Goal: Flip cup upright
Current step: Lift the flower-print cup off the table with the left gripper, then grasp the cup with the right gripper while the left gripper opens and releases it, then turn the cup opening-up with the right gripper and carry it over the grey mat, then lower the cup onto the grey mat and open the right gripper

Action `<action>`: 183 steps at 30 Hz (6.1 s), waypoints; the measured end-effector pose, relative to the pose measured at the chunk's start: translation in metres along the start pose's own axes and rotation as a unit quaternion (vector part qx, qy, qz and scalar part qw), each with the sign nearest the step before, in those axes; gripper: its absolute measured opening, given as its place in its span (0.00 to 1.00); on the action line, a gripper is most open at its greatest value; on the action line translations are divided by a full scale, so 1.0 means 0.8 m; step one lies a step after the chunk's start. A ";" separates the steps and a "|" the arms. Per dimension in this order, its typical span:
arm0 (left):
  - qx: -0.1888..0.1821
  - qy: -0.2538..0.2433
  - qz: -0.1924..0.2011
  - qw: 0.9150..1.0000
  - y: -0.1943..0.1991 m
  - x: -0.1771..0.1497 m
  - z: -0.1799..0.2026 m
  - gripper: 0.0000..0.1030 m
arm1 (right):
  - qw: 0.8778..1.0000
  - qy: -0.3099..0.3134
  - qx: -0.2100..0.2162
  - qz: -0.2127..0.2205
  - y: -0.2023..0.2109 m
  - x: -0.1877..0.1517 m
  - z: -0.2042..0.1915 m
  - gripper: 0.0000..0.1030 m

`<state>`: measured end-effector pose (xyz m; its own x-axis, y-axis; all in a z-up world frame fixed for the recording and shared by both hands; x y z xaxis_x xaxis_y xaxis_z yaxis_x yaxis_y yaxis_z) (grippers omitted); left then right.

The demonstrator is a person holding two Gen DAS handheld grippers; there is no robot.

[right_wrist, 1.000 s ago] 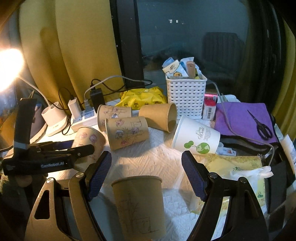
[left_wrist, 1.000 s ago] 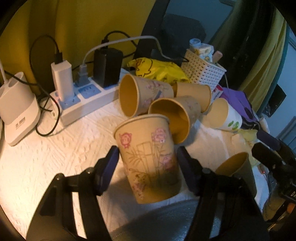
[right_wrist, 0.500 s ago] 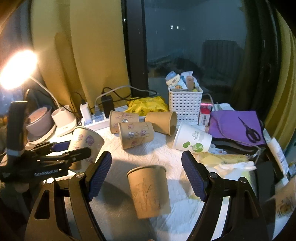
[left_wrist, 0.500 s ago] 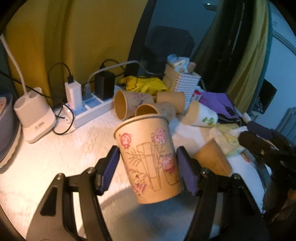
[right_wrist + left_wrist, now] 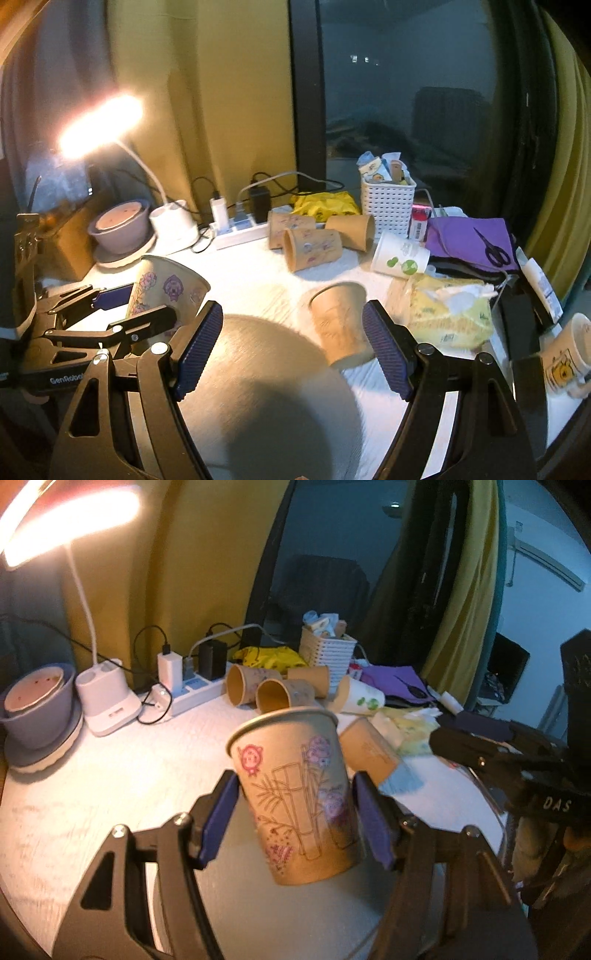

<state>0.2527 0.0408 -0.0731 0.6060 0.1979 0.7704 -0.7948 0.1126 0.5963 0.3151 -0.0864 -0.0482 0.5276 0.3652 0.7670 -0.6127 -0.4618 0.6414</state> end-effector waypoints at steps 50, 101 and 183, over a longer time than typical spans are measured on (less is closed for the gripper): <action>-0.051 -0.150 0.152 0.976 0.179 -0.185 0.105 0.63 | 0.959 -0.086 0.245 -0.111 0.116 -0.156 -0.159 0.79; 0.009 0.050 -0.032 0.998 0.056 -0.145 -0.042 0.81 | 0.993 -0.012 0.101 -0.063 -0.017 -0.074 -0.099 0.68; 0.011 0.011 0.059 0.998 0.171 -0.151 0.018 0.81 | 1.000 0.025 -0.008 0.002 0.097 -0.147 -0.103 0.77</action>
<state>0.0714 0.0179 -0.0811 0.5075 0.2297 0.8304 -0.8595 0.0668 0.5068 0.1568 -0.0984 -0.0873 0.4948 0.4038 0.7695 -0.6248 -0.4501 0.6380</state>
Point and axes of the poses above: each gripper's, at about its wrist camera, not at the fingertips, and y roughly against the way its jaws point, z to its right, x to its top, the point moved 7 cm from there along -y, roughly the way its jaws point, and after that the axes turned 4 degrees about -z, right-handed, at the moved point
